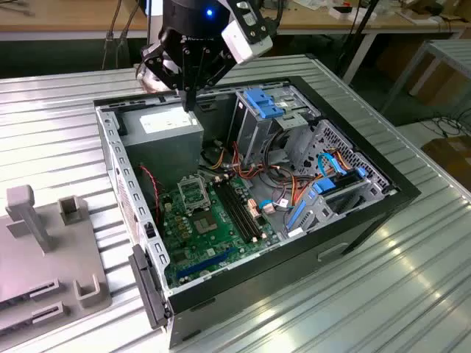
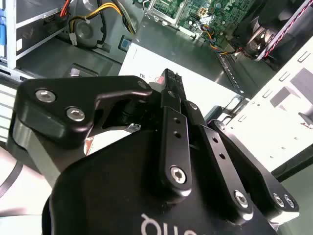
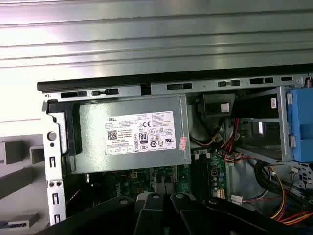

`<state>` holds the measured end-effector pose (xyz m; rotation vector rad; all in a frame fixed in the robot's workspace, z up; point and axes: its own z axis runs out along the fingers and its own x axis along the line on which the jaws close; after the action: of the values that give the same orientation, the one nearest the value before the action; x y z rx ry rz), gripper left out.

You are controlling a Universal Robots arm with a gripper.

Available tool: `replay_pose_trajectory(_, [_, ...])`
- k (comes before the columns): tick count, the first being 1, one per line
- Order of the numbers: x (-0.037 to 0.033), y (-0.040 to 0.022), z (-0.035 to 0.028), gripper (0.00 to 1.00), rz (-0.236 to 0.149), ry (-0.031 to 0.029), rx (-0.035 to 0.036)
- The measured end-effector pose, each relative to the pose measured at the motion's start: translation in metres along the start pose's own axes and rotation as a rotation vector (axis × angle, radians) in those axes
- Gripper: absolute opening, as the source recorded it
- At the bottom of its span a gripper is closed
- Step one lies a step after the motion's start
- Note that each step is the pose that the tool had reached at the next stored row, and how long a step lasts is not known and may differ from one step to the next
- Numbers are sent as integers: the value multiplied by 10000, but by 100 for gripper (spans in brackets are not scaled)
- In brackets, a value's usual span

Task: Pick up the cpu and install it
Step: 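Reach for the cpu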

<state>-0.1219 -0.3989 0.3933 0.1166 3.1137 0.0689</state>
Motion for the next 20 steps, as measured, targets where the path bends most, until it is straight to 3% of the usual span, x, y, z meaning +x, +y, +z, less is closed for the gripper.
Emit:
replay_pose_trajectory(9, [16, -1, 0, 11, 0, 2, 0])
replay_pose_trajectory(20, [64, -5, 4, 11, 3, 70, 6])
